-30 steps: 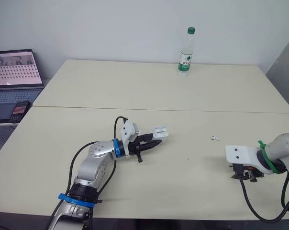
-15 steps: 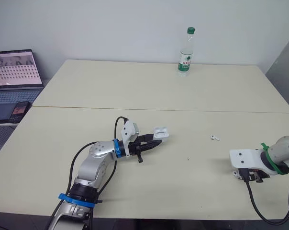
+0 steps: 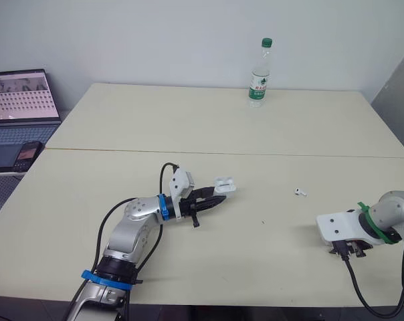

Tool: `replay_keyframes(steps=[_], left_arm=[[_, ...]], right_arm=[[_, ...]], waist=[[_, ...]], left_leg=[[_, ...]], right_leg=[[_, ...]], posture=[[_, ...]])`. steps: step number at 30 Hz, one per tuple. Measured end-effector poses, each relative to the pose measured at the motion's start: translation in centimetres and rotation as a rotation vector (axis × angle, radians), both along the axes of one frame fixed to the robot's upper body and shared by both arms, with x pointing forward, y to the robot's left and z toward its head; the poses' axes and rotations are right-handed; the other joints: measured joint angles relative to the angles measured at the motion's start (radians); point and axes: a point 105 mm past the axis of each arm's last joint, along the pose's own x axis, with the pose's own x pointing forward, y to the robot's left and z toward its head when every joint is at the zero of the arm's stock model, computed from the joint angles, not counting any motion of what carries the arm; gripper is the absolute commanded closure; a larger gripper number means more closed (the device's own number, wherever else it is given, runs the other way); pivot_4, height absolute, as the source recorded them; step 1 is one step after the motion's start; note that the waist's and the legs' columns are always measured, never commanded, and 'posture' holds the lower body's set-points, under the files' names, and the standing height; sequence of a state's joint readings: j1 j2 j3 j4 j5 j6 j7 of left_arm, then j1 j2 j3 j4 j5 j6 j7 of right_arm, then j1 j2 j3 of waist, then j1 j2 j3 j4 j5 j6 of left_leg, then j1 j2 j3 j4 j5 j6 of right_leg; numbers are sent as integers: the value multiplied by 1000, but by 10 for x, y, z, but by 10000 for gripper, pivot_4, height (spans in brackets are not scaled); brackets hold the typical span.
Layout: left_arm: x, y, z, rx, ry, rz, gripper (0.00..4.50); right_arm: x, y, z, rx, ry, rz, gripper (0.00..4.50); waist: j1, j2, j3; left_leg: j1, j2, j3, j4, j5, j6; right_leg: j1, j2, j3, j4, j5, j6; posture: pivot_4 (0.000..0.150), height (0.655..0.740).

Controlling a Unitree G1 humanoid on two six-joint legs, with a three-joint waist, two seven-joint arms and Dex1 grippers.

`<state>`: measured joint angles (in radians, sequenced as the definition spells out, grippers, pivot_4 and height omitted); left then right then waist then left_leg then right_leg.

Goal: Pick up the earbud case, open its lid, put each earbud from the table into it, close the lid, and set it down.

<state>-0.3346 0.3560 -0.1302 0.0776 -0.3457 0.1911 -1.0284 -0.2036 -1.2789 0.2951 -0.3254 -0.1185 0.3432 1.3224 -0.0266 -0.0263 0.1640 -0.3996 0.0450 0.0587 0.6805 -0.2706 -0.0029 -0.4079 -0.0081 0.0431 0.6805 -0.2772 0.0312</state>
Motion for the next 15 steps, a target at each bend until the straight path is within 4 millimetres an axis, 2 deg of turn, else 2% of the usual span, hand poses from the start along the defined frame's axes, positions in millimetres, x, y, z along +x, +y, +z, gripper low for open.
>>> replay_keyframes(steps=[5,10,15], left_arm=[[1,1,0,0,1,12,37339],[0,0,1,0,-5,11,37339],[-1,0,2,0,-8,9,37339]], right_arm=[[2,-2,0,-11,-1,7,24728],[1,-1,-1,-9,14,14,40989],[1,-1,-1,-10,13,13,41086]], waist=[[0,0,0],[0,0,0],[0,0,0]], left_leg=[[0,0,0,0,0,0],[0,0,0,0,0,0],[1,0,0,0,0,0]], right_leg=[[0,0,0,0,0,0],[0,0,0,0,0,0],[1,0,0,0,0,0]], posture=[[1500,7362],[1500,7362],[1500,7362]])
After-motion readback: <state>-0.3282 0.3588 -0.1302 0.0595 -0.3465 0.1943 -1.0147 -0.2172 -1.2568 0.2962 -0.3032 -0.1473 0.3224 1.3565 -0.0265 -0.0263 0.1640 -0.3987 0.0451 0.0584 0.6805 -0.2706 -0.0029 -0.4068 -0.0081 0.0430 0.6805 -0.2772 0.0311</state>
